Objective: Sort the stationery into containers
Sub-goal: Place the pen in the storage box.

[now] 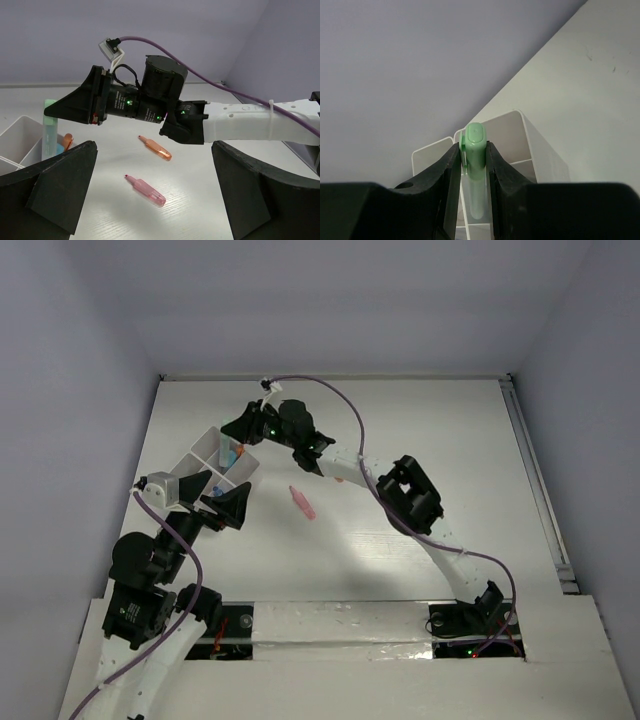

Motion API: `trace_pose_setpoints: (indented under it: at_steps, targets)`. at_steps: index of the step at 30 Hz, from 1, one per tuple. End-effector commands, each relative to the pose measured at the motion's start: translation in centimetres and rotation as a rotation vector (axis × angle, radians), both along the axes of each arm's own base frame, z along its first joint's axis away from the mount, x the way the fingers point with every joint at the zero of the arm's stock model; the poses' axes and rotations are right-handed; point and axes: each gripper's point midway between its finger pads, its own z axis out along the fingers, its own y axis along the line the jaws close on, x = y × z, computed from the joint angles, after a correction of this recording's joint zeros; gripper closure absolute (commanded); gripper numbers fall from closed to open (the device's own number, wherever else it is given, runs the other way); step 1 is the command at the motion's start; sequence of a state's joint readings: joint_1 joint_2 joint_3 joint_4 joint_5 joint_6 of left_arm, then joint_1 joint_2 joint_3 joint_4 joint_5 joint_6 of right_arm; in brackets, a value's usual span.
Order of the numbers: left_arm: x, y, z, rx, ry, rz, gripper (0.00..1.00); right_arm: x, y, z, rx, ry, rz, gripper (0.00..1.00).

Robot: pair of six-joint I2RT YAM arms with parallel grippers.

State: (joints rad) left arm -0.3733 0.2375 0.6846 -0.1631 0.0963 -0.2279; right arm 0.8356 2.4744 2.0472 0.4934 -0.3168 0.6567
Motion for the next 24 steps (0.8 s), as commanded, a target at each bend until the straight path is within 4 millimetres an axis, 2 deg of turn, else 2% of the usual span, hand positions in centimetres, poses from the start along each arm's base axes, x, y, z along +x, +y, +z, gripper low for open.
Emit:
trace_pose_setpoints:
  at_steps: [1, 5, 8, 9, 10, 12, 15, 18, 19, 20, 21, 22, 23, 24]
  targets:
    - [-0.2, 0.1, 0.9, -0.006, -0.041, 0.0, 0.01, -0.9, 1.1, 2.5, 0.028, -0.083, 0.007, 1.0]
    - [-0.3, 0.1, 0.9, -0.007, -0.042, -0.001, 0.01, -0.6, 1.1, 1.7, 0.001, -0.092, -0.005, 1.0]
    - [-0.3, 0.2, 1.0, -0.008, -0.045, 0.002, 0.01, -1.0, 1.4, 1.5, -0.014, -0.105, -0.003, 0.94]
    - [-0.3, 0.1, 1.0, -0.008, -0.045, 0.0, 0.01, -0.9, 1.4, 1.4, -0.025, -0.112, -0.007, 0.84]
    - [-0.3, 0.1, 1.0, -0.008, -0.045, 0.0, 0.01, -1.4, 1.8, 1.4, -0.031, -0.115, -0.001, 0.78]
    - [-0.3, 0.2, 0.9, -0.008, -0.045, 0.002, 0.01, -1.0, 1.6, 1.5, -0.059, -0.121, -0.023, 0.67]
    - [-0.3, 0.1, 0.9, -0.008, -0.045, -0.001, 0.01, -0.9, 1.6, 1.9, -0.069, -0.134, -0.023, 0.56]
    - [-0.2, 0.1, 0.9, -0.007, -0.042, 0.002, 0.01, -1.2, 1.4, 2.4, -0.076, -0.142, -0.016, 0.48]
    - [-0.2, 0.1, 0.8, -0.005, -0.038, 0.0, 0.01, -1.5, 1.2, 3.8, -0.061, -0.158, -0.012, 0.46]
    - [-0.1, 0.0, 0.7, -0.004, -0.037, -0.001, 0.01, -1.8, 1.0, 4.4, -0.054, -0.166, -0.008, 0.45]
    - [-0.1, 0.0, 0.7, -0.004, -0.037, -0.001, 0.01, -2.0, 0.6, 3.6, -0.074, -0.163, -0.007, 0.41]
    - [-0.2, 0.0, 0.7, -0.005, -0.036, -0.003, 0.01, -2.2, 0.3, 3.8, -0.079, -0.17, -0.012, 0.4]
    - [-0.2, 0.0, 0.7, -0.006, -0.036, -0.001, 0.01, -2.6, -0.5, 5.8, -0.068, -0.193, -0.018, 0.4]
    - [-0.2, 0.1, 0.7, -0.007, -0.039, -0.001, 0.01, -2.9, -1.0, 6.0, -0.087, -0.211, -0.022, 0.4]
